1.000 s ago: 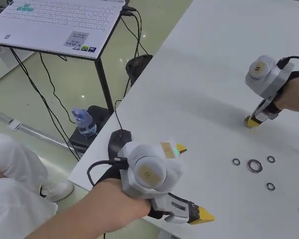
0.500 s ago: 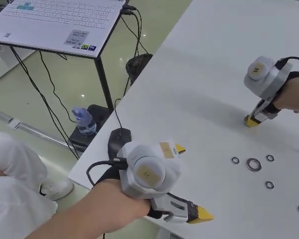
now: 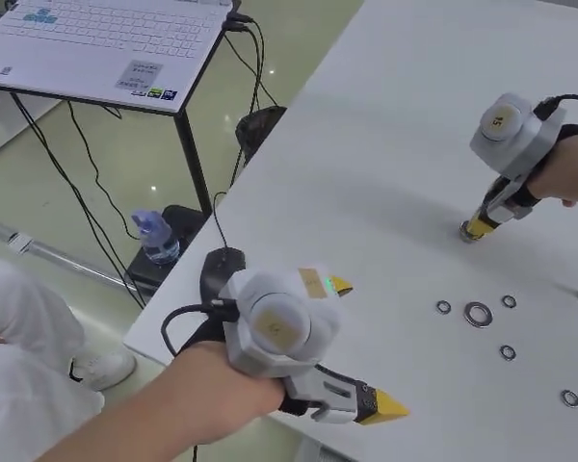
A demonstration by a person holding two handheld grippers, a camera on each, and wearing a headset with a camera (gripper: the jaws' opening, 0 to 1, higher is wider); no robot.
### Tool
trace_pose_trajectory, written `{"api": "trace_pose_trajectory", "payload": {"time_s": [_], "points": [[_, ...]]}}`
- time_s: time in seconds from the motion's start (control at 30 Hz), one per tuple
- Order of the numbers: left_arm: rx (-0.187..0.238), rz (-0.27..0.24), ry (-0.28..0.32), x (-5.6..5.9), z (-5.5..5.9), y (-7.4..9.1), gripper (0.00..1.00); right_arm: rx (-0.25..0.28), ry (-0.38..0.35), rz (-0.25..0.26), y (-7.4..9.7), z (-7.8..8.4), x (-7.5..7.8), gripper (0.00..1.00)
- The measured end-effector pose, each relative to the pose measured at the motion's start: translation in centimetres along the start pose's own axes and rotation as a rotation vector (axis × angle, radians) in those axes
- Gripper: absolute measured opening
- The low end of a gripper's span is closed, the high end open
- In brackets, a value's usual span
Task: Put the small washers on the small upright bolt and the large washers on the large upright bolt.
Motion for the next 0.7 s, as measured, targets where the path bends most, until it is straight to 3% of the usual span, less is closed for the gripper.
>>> {"api": "trace_pose_trajectory", "payload": {"time_s": [0.17,0.2,0.27,0.5,0.6,0.7], "points": [[-0.001,-0.003,0.006,0.2,-0.1,-0.1,0.83,0.033,0.029,0.003,1.6,0.0,-0.1,0.32],[0.009,0.004,0.029,0.3,-0.3,0.0,0.84,0.039,0.034,0.007,2.1,0.0,-0.1,0.32],[0.073,-0.006,0.052,0.3,-1.3,0.2,0.84,0.052,0.037,0.011,2.0,-0.1,0.4,0.32],[0.057,-0.036,0.027,0.0,-2.1,0.2,0.84,0.069,0.055,0.023,4.4,0.9,-0.2,0.32],[0.034,-0.043,0.018,0.0,-1.9,0.2,0.84,0.075,0.059,0.03,5.0,1.7,-0.5,0.32],[0.038,-0.051,0.018,0.1,-1.9,0.2,0.84,0.081,0.054,0.023,5.6,2.3,-1.1,0.32]]}}
Point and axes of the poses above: the centre of the closed fingertips' face, and the gripper's own axes: y roughly backward along the fingers, x roughly to its right, z roughly out of its underside, the point moved 4 cm from there along y, roughly backward along the fingers, and after that the axes turned 15 degrees about z, right-handed, at the moved point
